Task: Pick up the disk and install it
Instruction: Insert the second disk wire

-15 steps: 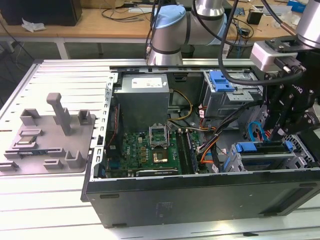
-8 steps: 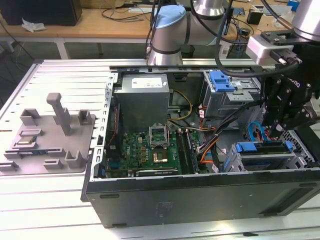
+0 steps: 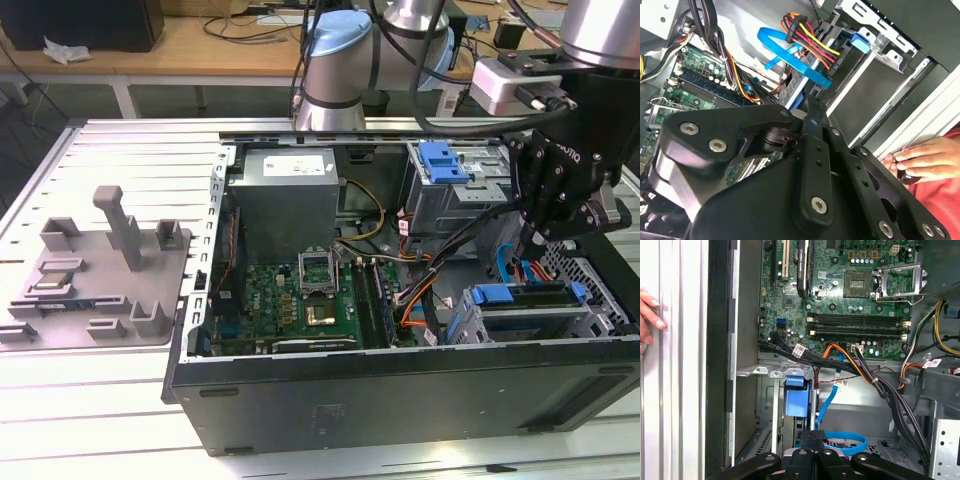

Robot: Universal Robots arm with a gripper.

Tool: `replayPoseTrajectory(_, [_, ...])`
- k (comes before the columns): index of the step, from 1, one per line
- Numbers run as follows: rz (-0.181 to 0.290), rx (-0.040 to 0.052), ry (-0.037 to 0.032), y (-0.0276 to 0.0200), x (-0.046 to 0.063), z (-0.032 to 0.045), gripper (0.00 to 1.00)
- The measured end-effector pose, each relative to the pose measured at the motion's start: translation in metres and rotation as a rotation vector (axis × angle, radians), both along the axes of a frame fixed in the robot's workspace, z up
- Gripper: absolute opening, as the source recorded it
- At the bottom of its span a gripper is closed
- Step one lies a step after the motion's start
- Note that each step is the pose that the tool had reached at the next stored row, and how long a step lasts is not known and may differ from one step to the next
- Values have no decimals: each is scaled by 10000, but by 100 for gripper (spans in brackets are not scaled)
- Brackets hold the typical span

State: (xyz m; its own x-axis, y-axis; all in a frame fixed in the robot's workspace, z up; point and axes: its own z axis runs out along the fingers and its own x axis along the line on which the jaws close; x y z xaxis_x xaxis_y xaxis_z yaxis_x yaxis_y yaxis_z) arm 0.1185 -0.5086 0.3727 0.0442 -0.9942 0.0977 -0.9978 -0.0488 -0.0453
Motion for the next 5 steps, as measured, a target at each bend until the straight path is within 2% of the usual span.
replayPoseTrajectory(5, [0,-1,0,0,-2,0,11])
